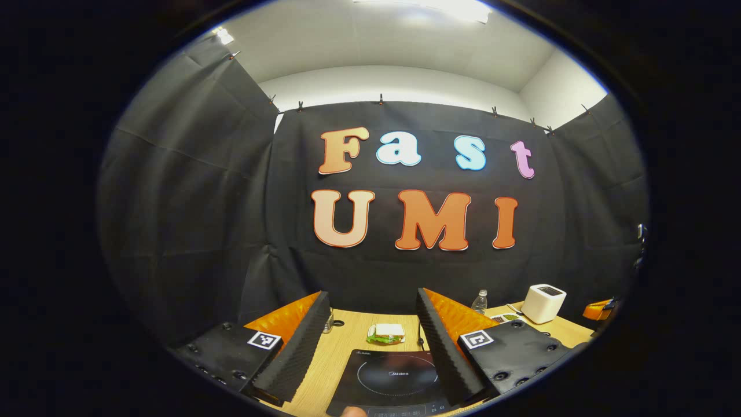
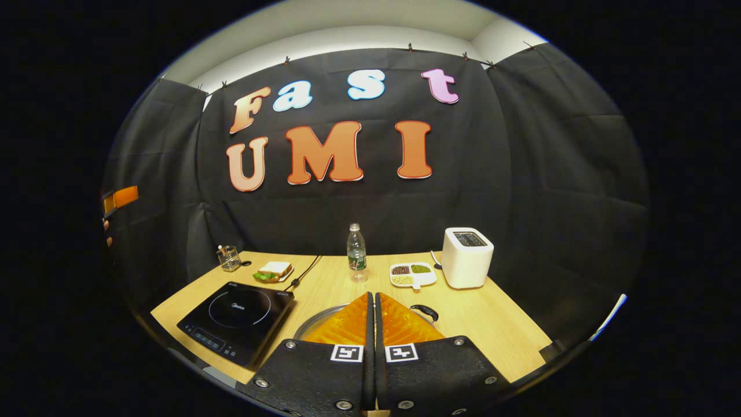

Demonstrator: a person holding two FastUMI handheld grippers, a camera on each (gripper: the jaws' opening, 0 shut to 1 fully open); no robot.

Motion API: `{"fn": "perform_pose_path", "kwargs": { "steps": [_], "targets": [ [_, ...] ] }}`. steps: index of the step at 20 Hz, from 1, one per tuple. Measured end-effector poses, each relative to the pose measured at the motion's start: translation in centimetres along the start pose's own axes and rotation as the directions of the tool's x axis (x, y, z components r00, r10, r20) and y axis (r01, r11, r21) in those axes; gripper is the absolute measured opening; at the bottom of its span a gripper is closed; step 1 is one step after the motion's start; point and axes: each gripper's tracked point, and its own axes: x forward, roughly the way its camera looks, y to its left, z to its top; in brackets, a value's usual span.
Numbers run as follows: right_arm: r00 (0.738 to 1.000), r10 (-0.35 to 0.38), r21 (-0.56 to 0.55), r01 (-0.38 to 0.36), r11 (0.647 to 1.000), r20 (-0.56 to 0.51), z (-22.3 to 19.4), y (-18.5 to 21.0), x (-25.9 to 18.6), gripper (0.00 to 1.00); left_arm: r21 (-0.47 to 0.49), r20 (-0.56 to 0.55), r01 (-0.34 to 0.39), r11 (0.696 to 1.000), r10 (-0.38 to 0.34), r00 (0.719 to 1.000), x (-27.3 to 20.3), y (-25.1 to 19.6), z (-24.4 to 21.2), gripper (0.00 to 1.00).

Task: First push the handle of the pot to place it horizontally, then grasp the pot with both hands and set it on the induction cooktop.

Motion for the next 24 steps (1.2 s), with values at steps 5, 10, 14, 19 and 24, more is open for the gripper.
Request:
{"fn": "perform_pose_path", "kwargs": {
  "steps": [5, 10, 14, 19, 24],
  "targets": [
    [0.99, 0.079, -0.006, -0.081, 0.997, -0.116, -5.0, 3.2, 0.2, 0.0, -0.007, -0.006, -0.01, 1.0, 0.01, 1.0, 0.1, 0.6, -0.2, 0.97],
    [0.967, 0.149, -0.024, -0.157, 0.987, -0.209, -8.9, 5.9, -0.6, 0.0, -0.007, -0.013, -0.026, 1.0, 0.026, 1.0, 0.1, 1.3, -0.6, 0.97],
    [0.946, 0.188, -0.025, -0.201, 0.979, -0.264, -11.3, 7.6, -1.4, 0.0, -0.009, -0.024, -0.023, 1.0, 0.023, 0.999, 0.1, 1.4, -0.9, 0.97],
    [0.915, 0.233, -0.019, -0.253, 0.967, -0.331, -14.2, 9.4, -2.1, 0.0, -0.011, -0.037, -0.017, 1.0, 0.017, 0.999, 0.1, 1.4, -1.4, 0.96],
    [0.883, 0.263, -0.015, -0.291, 0.957, -0.39, -16.7, 10.8, -2.3, 0.0, -0.007, -0.045, -0.029, 1.0, 0.029, 0.999, -0.1, 2.1, -1.6, 0.97]
  ]
}}
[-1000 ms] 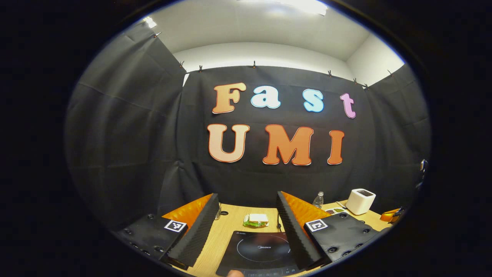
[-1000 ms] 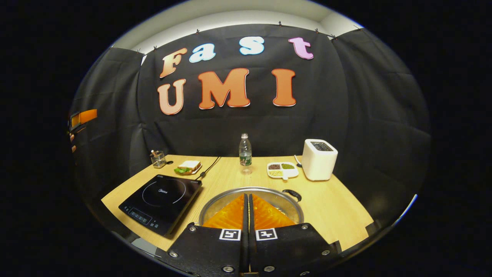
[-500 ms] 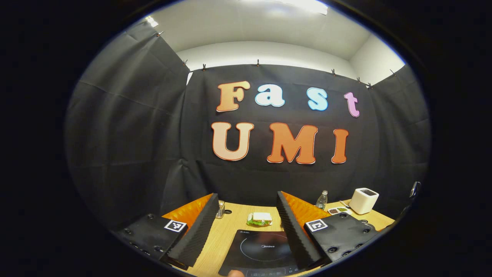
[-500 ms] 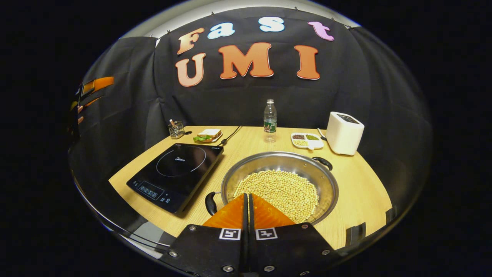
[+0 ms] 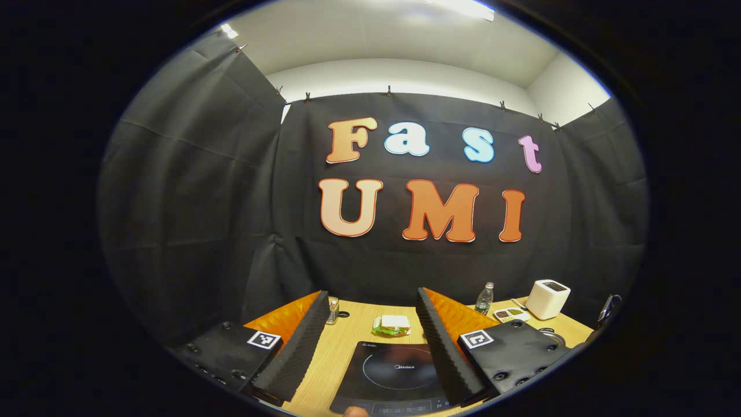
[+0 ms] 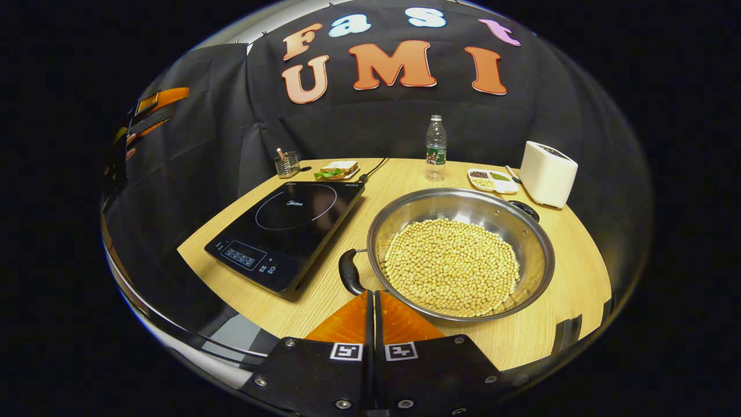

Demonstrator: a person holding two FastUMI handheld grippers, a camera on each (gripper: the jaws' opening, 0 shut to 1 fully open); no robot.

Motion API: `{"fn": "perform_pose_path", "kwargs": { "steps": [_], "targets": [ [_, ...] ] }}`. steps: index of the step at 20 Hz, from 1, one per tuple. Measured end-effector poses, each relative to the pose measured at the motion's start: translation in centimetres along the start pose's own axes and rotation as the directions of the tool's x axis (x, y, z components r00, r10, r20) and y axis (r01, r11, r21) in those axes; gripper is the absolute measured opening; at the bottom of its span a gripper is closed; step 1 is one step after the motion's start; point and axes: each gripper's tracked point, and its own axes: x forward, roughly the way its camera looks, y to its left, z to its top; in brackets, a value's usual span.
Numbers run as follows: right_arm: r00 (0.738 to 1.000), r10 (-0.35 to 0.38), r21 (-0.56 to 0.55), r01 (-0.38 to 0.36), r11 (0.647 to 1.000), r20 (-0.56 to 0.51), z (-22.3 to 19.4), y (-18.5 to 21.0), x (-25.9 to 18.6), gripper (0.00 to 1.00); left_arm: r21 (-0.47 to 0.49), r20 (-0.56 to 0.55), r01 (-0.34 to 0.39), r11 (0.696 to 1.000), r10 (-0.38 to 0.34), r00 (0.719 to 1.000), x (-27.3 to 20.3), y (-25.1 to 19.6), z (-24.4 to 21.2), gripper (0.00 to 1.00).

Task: First push the handle of the pot to place it horizontally, then grasp the pot with both hands and set it on the induction cooktop.

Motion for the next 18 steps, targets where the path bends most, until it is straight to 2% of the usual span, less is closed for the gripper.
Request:
{"fn": "perform_pose_path", "kwargs": {
  "steps": [8, 18],
  "targets": [
    [0.998, 0.006, -0.013, -0.006, 1.0, -0.068, -2.1, 0.5, 2.1, 0.0, 0.003, -0.002, -0.003, 1.0, 0.003, 1.0, -0.2, 0.0, -0.1, 0.97],
    [0.997, 0.004, 0.021, -0.002, 1.0, -0.072, -1.4, 0.9, 3.6, 0.0, 0.002, -0.008, 0.003, 1.0, -0.003, 1.0, 0.0, 0.3, -0.3, 0.97]
  ]
}}
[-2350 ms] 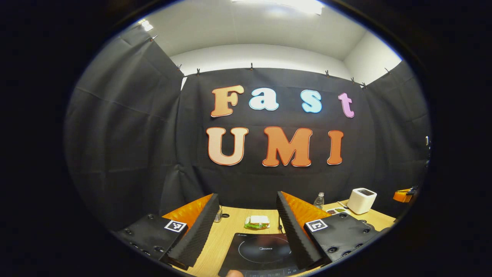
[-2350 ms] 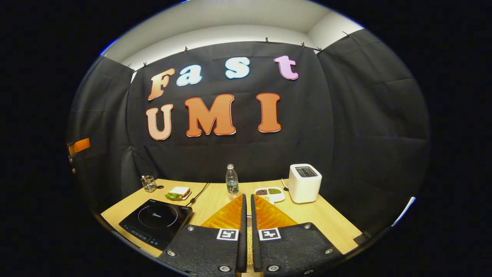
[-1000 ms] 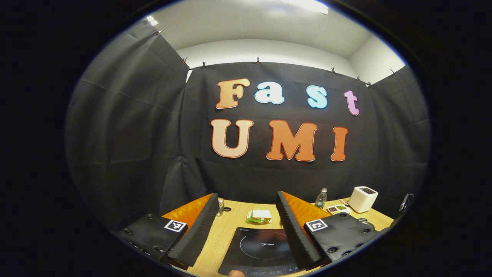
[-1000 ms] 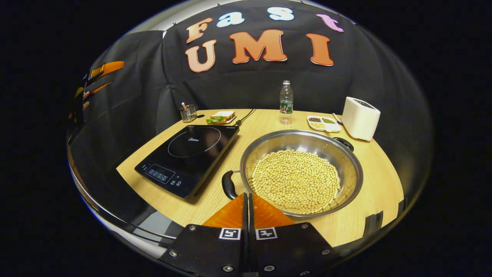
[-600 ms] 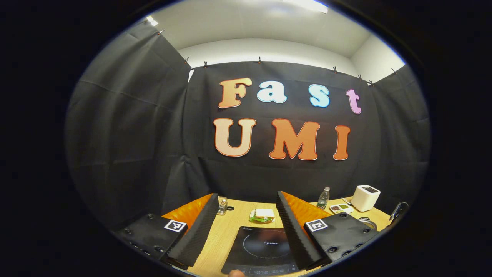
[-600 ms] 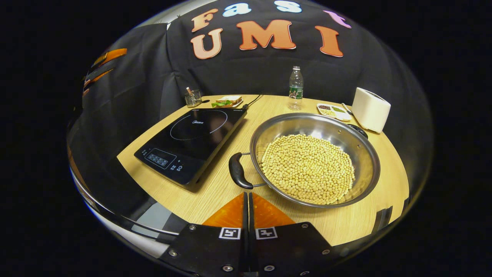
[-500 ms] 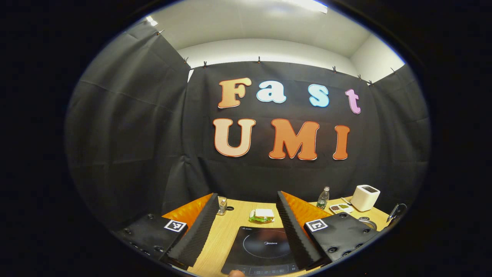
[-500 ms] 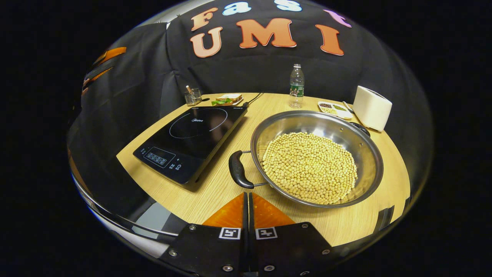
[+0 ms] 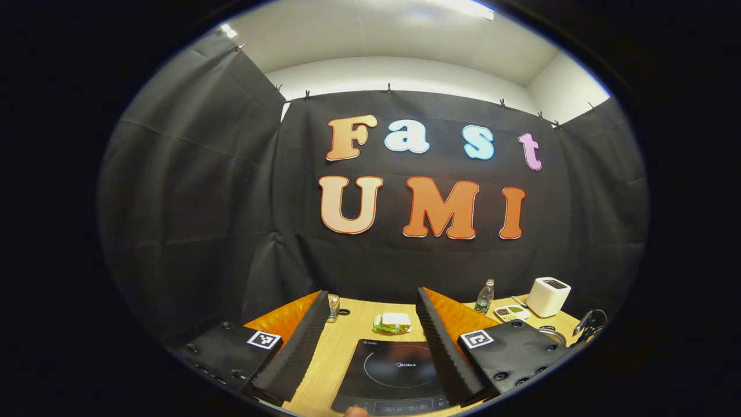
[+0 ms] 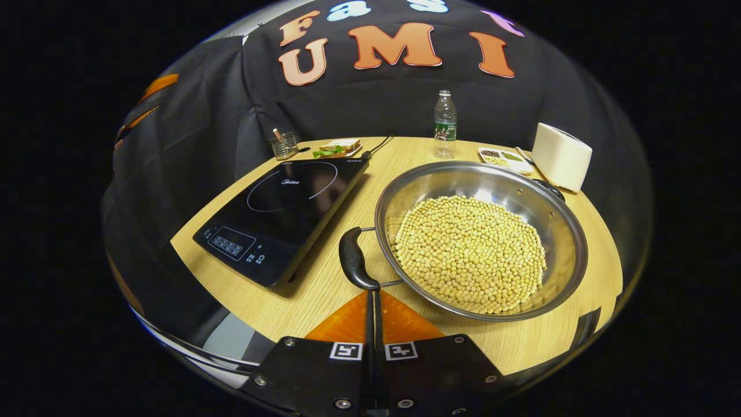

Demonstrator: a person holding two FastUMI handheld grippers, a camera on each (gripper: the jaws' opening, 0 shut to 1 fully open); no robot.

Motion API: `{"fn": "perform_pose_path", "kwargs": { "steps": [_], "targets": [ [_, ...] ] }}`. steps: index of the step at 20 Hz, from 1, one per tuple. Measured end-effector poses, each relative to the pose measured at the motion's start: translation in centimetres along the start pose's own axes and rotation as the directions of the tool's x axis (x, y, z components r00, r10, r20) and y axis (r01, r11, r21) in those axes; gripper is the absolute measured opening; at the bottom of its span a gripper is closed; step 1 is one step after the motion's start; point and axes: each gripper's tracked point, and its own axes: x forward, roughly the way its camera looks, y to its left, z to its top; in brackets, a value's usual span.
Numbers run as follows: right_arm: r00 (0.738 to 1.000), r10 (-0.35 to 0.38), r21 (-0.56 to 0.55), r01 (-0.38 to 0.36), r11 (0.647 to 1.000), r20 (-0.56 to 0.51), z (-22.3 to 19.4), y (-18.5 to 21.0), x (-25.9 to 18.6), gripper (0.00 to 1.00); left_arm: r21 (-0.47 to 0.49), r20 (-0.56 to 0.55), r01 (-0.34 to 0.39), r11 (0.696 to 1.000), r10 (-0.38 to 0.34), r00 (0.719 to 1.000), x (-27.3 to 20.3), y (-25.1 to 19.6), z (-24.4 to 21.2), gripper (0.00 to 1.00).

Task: First push the handle of the pot to place it horizontally, then grasp the pot with both hands and set it on the induction cooktop.

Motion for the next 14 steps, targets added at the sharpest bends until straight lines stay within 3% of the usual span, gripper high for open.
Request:
{"fn": "perform_pose_path", "kwargs": {
  "steps": [14],
  "targets": [
    [1.0, 0.002, 0.048, -0.003, 0.999, 0.019, 1.9, 1.6, 2.2, 0.0, 0.015, 0.005, -0.022, 1.0, 0.021, 1.0, -0.1, 1.6, -0.2, 0.97]
  ]
}}
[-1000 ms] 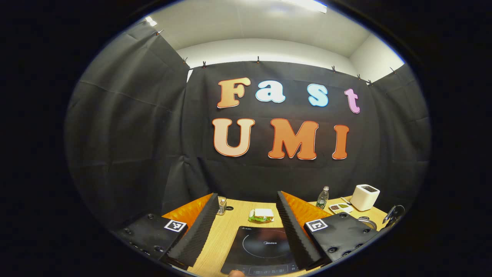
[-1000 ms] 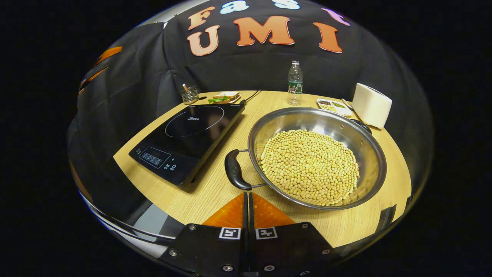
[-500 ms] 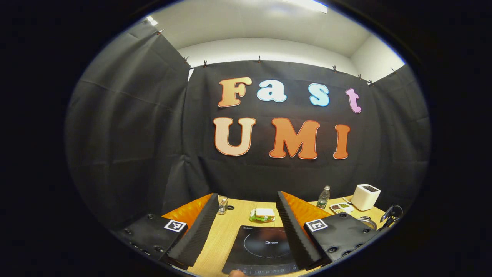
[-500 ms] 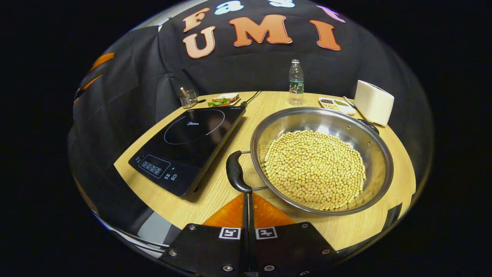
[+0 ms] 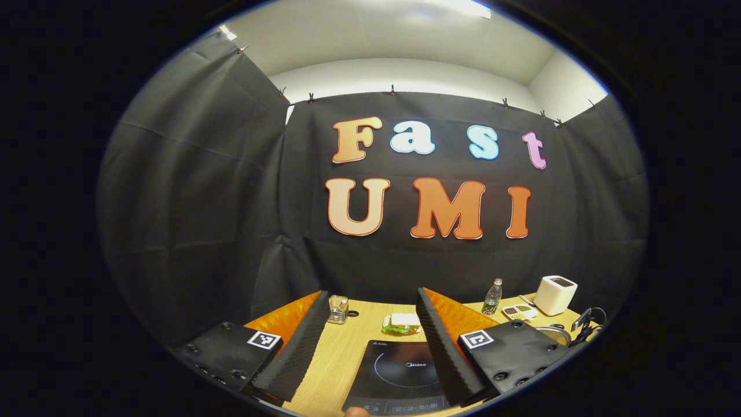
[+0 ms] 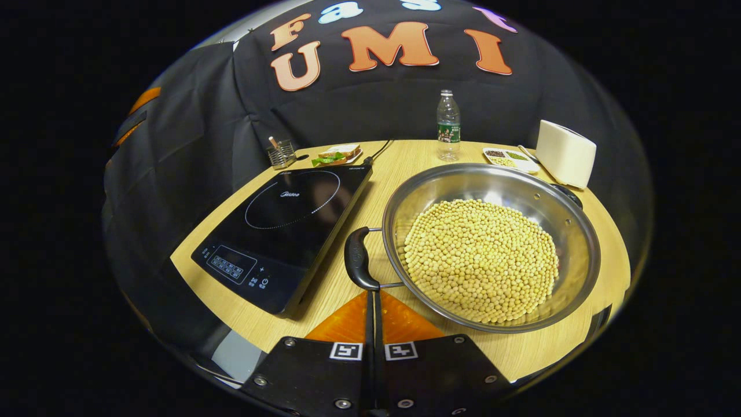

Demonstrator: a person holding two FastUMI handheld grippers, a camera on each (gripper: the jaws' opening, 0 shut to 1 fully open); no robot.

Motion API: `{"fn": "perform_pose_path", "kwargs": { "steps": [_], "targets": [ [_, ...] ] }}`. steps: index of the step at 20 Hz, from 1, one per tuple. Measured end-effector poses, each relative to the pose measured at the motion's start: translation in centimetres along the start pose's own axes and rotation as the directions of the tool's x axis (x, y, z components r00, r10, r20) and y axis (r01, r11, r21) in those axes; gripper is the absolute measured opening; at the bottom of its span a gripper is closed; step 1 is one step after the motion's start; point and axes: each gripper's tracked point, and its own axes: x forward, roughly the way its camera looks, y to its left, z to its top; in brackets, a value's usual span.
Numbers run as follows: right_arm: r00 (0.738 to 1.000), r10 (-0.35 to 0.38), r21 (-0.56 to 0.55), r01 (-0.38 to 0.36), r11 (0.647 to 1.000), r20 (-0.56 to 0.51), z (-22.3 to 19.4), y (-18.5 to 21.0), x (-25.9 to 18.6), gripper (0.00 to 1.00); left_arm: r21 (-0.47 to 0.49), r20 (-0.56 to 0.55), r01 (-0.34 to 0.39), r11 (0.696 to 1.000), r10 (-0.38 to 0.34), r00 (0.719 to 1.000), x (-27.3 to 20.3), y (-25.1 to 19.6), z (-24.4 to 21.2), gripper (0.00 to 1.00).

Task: First push the handle of the pot to place it horizontally, then grasp the pot with both hands and set it on the induction cooktop.

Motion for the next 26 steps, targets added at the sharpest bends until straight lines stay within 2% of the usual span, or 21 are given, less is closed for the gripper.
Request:
{"fn": "perform_pose_path", "kwargs": {
  "steps": [26],
  "targets": [
    [0.999, -0.046, 0.12, 0.044, 0.992, 0.015, 3.9, 2.1, 5.3, 0.0, -0.023, -0.02, -0.009, 1.0, 0.008, 1.0, 1.6, 3.1, -1.7, 0.97]
  ]
}}
